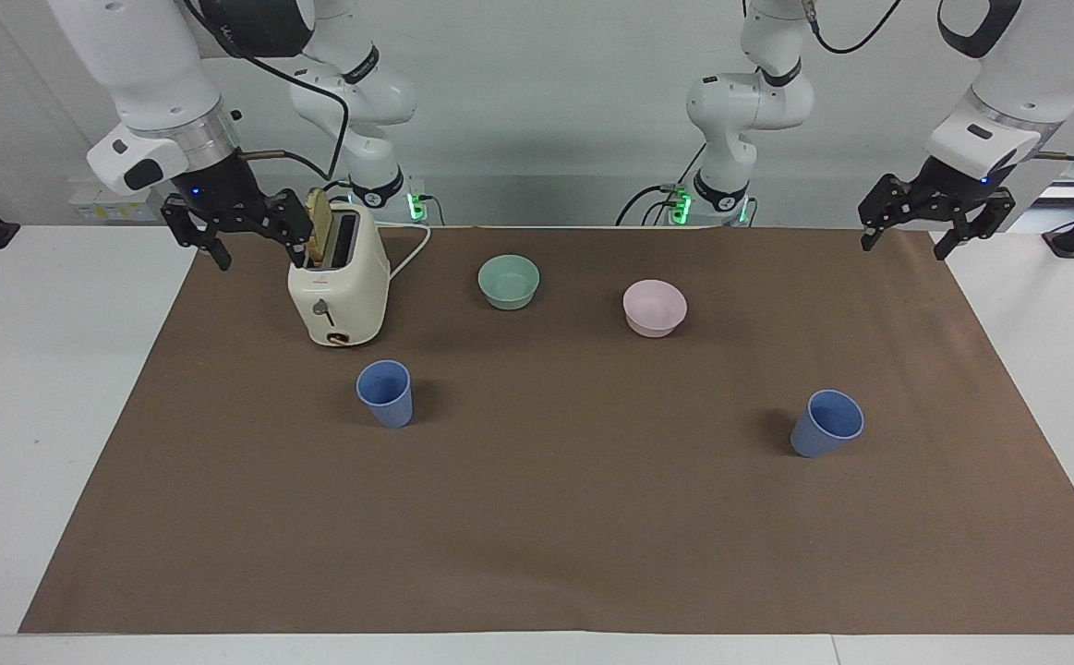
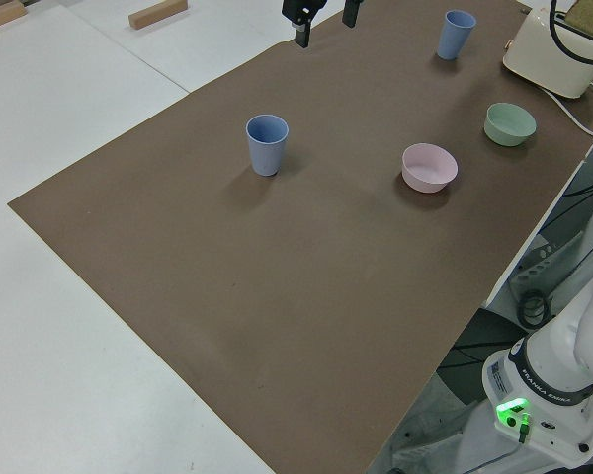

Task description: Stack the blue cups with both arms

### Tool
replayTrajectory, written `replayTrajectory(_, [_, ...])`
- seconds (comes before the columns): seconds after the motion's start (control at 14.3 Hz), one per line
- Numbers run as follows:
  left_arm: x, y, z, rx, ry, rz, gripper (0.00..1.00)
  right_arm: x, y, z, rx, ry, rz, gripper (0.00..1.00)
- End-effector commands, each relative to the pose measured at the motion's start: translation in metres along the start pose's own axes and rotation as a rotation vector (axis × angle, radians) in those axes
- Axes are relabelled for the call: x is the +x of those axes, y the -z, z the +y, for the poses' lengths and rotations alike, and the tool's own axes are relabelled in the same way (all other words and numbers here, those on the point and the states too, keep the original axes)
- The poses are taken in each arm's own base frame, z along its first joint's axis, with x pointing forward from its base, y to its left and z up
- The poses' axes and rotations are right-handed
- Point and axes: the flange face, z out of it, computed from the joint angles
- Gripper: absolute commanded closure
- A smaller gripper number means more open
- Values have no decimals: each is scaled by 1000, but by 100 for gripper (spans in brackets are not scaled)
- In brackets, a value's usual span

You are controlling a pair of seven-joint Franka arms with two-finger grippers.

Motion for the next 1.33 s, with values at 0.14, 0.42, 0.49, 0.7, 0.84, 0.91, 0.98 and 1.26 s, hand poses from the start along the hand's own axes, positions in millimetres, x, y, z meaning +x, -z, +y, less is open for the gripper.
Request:
replayTrajectory(0.14, [-1, 1, -1, 20, 0, 25, 0, -6, 1, 2, 7, 10, 7, 0])
replayTrajectory(0.42, [0, 0, 0, 19, 0, 25, 0, -6, 1, 2, 7, 10, 7, 0])
replayTrajectory(0.49, [0, 0, 0, 17, 0, 25, 0, -6, 1, 2, 7, 10, 7, 0])
replayTrajectory(0.7, [0, -4, 0, 17, 0, 22, 0, -6, 1, 2, 7, 10, 7, 0])
replayTrajectory(0.84, [2, -10, -1, 16, 0, 27, 0, -6, 1, 2, 7, 10, 7, 0])
replayTrajectory(0.91, [4, -15, -2, 17, 0, 32, 0, -6, 1, 2, 7, 10, 7, 0])
replayTrajectory(0.98, [8, -23, -4, 18, 2, 41, 0, -6, 1, 3, 1, 9, 7, 0])
replayTrajectory(1.26, [18, -69, -15, 26, 16, 77, 0, -6, 2, 4, 3, 7, 7, 0])
